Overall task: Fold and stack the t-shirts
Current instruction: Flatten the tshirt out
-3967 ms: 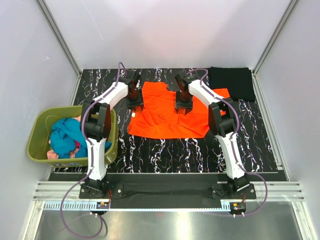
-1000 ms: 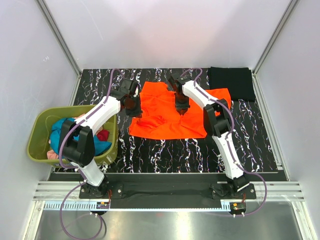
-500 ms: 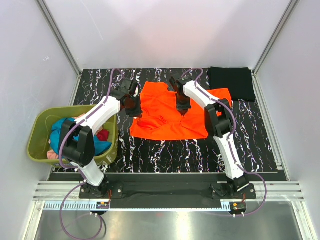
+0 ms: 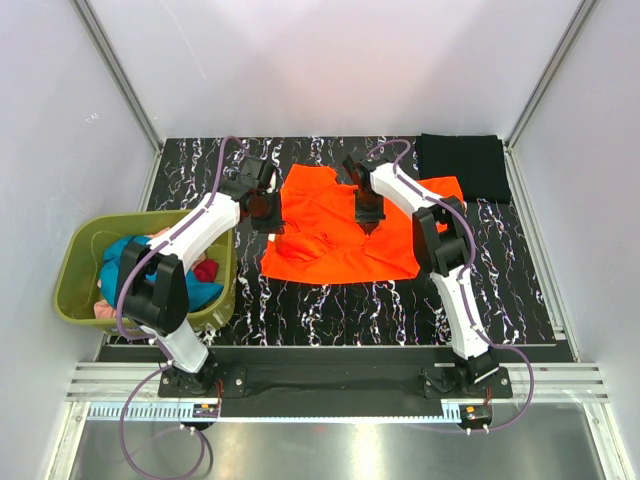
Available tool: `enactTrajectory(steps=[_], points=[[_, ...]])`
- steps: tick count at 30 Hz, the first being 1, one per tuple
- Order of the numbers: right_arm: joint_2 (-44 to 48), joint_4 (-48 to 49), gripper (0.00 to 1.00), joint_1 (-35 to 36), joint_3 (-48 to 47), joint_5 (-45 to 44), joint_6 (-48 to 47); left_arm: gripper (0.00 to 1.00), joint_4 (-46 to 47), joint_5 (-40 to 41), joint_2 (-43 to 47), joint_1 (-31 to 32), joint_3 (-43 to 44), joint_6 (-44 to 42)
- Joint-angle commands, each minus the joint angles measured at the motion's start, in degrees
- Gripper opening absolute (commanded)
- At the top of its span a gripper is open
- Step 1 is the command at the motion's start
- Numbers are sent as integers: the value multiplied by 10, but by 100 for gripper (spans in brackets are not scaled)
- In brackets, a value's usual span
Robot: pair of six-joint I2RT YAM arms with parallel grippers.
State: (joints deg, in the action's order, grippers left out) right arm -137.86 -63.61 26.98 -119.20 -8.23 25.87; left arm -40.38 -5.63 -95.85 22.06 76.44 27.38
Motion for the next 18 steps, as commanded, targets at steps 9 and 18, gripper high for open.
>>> enactTrajectory(steps=[9, 18], points=[[58, 17, 26, -10, 26, 23, 10, 0, 21, -8, 21, 2, -1, -10], [77, 27, 22, -18, 43, 41, 11, 0, 24, -10, 23, 2, -5, -8]])
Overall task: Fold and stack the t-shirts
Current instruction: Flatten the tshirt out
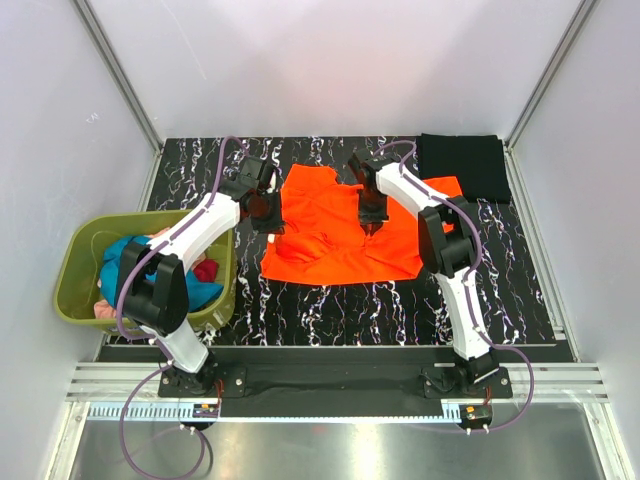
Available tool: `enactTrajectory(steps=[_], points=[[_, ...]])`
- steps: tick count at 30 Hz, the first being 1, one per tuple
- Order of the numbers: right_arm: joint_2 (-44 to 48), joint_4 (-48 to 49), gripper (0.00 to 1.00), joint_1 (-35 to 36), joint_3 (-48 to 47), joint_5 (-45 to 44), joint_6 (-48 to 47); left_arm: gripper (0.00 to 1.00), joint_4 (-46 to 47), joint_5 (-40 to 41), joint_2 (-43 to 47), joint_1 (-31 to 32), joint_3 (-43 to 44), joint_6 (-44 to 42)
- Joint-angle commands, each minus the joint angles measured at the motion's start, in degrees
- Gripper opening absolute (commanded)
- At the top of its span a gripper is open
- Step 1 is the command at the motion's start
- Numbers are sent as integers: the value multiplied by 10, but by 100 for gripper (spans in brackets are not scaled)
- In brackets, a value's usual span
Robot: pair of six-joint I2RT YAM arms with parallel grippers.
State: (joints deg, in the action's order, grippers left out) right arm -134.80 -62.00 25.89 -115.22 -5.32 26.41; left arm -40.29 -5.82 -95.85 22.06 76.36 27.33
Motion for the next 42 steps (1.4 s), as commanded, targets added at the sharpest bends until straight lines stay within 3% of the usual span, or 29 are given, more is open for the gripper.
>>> enactTrajectory(steps=[1, 5, 8, 15, 25, 32, 42], points=[[47, 11, 23, -8, 3, 19, 5, 0, 23, -9, 23, 2, -4, -8], [53, 17, 18, -10, 14, 26, 7, 0, 25, -9, 23, 2, -4, -8], [53, 16, 0, -12, 19, 28, 9, 0, 25, -9, 23, 2, -4, -9], [121, -27, 0, -34, 17, -20, 14, 0, 9, 16, 51, 2, 14, -11], [409, -40, 0, -172, 143, -99, 22, 0, -36, 78, 173, 2, 70, 12], [553, -47, 0, -211, 190, -147, 26, 0, -40, 91, 282, 2, 100, 30], [719, -102, 0, -224, 105, -182, 44, 0, -39, 63, 405, 2, 208, -10]])
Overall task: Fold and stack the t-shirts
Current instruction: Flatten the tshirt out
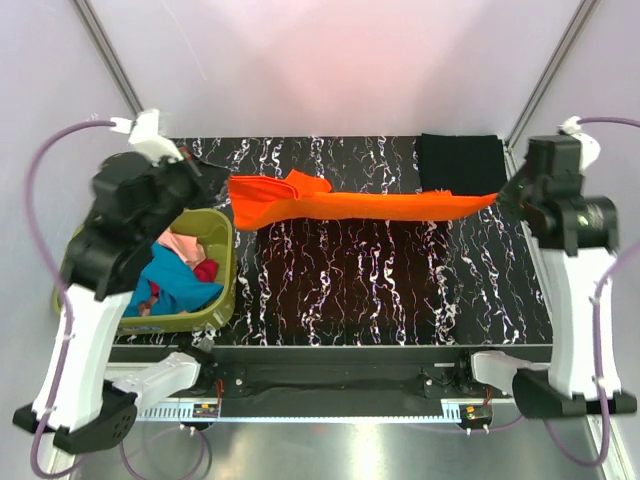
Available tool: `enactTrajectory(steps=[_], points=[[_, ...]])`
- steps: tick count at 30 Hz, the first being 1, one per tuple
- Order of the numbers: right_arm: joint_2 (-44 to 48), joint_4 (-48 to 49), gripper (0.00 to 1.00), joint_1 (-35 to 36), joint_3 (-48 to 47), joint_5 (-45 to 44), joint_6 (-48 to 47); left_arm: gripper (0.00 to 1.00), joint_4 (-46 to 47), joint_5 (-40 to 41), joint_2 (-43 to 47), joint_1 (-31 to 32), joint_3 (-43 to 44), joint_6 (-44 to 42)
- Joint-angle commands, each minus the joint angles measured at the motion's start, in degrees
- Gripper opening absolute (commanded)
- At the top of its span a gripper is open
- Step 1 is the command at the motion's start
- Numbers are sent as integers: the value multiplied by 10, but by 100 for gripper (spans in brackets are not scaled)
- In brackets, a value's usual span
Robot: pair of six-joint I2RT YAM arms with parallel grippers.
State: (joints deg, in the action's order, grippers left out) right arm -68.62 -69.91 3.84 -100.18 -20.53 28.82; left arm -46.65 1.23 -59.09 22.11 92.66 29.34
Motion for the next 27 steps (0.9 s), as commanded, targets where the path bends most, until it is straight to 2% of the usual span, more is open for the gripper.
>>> enactTrajectory(steps=[1, 5, 8, 14, 16, 19, 23, 27], points=[[86, -25, 0, -2, -50, -29, 25, 0, 27, -24, 44, 1, 57, -38], [136, -66, 0, -2, -95, -18, 25, 0, 34, -40, 81, 1, 106, -68], [161, -99, 0, -2, -166, -11, 17, 0, 32, -63, 93, 1, 162, -76], [140, -182, 0, -2, -332, 18, 10, 0, 37, -139, 68, 1, 282, -62], [133, -184, 0, -3, -338, 38, 17, 0, 44, -150, 54, 1, 289, -56], [143, -140, 0, -3, -268, 45, 19, 0, 77, -158, 42, 1, 235, -58], [165, -66, 0, -3, -96, 16, 17, 0, 132, -172, 9, 1, 158, -61], [144, -9, 0, -2, -2, -2, 17, 0, 162, -179, -53, 1, 108, -68]])
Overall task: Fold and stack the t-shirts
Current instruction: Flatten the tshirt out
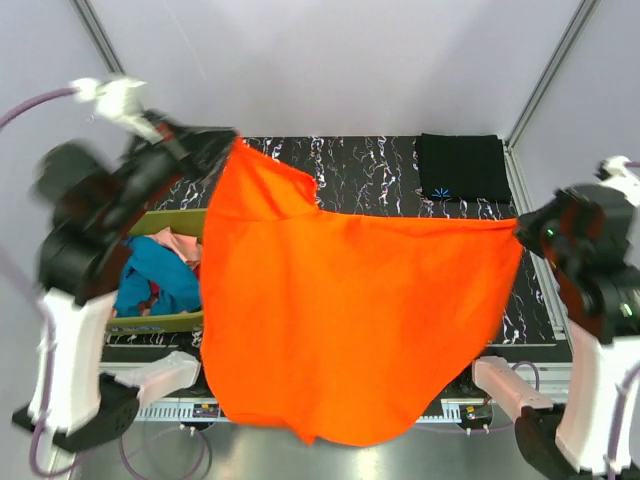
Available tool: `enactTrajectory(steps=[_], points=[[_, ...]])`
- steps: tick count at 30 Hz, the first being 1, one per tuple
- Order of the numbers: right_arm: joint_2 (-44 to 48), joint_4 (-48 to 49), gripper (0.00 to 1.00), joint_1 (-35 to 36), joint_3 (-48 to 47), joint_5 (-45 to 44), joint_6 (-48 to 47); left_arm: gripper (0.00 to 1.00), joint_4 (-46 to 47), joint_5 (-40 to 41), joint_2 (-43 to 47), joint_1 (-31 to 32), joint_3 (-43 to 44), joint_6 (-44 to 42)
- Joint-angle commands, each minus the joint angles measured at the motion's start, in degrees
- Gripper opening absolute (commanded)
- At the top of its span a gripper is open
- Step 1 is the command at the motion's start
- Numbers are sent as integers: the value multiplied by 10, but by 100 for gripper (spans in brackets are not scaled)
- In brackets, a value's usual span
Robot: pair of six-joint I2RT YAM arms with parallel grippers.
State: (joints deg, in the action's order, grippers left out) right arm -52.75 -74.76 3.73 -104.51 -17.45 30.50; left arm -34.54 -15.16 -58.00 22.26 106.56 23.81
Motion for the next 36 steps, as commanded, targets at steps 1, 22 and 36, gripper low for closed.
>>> enactTrajectory(steps=[1, 22, 36], points=[[-23, 58, 0, -1, 52, -36, -4, 0, 41, -15, -78, 0, -31, -17], [-244, 165, 0, -9, 14, -69, -56, 0, 75, 33, -339, -63, 124, -8], [-174, 130, 0, -10, 16, -61, -59, 0, 77, 49, -192, -63, 11, 8]])
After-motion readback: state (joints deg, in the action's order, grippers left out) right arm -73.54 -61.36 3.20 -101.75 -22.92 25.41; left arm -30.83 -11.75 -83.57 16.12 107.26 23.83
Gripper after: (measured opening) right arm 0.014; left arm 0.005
